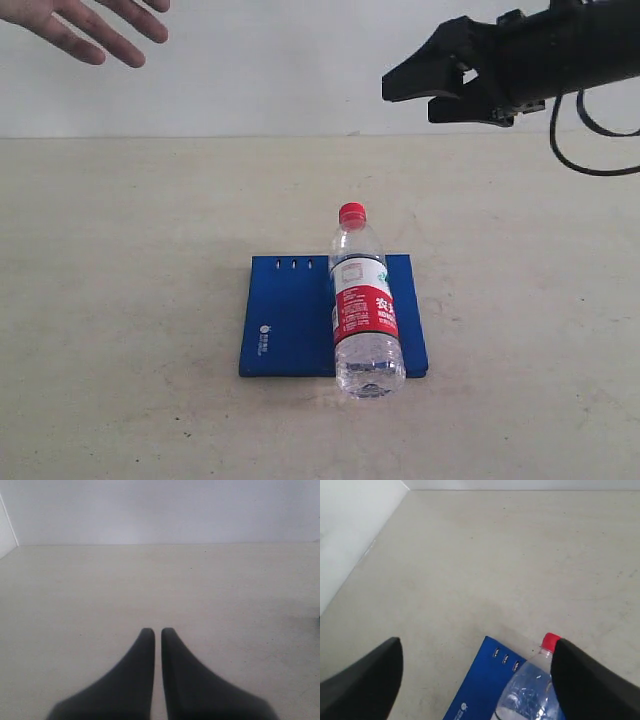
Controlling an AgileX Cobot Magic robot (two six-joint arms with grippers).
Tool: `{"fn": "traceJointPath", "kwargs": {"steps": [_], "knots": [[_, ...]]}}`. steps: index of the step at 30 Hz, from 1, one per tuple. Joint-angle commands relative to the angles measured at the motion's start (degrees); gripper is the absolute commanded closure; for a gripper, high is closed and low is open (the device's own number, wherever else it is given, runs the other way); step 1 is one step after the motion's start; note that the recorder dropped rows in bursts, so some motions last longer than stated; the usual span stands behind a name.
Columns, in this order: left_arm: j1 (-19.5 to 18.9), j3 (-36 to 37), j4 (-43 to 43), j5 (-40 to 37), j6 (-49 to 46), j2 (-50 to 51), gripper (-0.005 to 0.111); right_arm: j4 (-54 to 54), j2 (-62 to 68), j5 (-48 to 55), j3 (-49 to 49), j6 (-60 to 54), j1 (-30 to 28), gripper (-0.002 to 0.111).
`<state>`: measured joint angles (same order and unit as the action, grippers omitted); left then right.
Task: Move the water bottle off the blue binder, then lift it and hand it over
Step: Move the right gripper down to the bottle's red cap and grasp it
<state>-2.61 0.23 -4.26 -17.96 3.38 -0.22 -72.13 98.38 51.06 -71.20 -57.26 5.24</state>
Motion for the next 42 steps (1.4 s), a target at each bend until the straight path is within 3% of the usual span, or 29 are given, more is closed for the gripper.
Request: {"fn": "traceJointPath", "kwargs": {"steps": [1, 7, 18, 26, 28, 34, 39, 42], "knots": [[-0.2, -0.2, -0.2, 0.4, 0.5, 0.2, 0.102, 0.5, 7.9, 0.5, -4.6, 3.6, 2.3, 0.033], [-0.2, -0.2, -0.2, 0.4, 0.5, 0.2, 0.102, 0.9, 16.7, -3.1, -7.7, 5.9, 6.1, 0.033], [-0.2, -0.2, -0.2, 0.4, 0.5, 0.2, 0.102, 0.1, 26.1, -7.5, -10.1, 8.3, 6.8, 0.033], [-0.2, -0.2, -0.2, 0.4, 0.5, 0.2, 0.102, -3.4, 30.9, -2.0, -12.6, 8.3, 6.8, 0.033], [-0.2, -0.2, -0.2, 0.4, 0.5, 0.2, 0.102, -3.7, 31.7, -0.8, -13.3, 8.3, 6.8, 0.041], [-0.2, -0.2, -0.2, 0.4, 0.5, 0.2, 0.102, -3.6, 34.3, 2.8, -16.1, 7.4, 6.8, 0.080], [-0.2, -0.2, -0.2, 0.4, 0.5, 0.2, 0.102, -4.0, 34.1, 3.8, -17.6, 7.4, 6.6, 0.106], [-0.2, -0.2, -0.2, 0.4, 0.5, 0.2, 0.102, -4.0, 34.1, 7.4, -20.7, 7.4, 6.0, 0.108]]}}
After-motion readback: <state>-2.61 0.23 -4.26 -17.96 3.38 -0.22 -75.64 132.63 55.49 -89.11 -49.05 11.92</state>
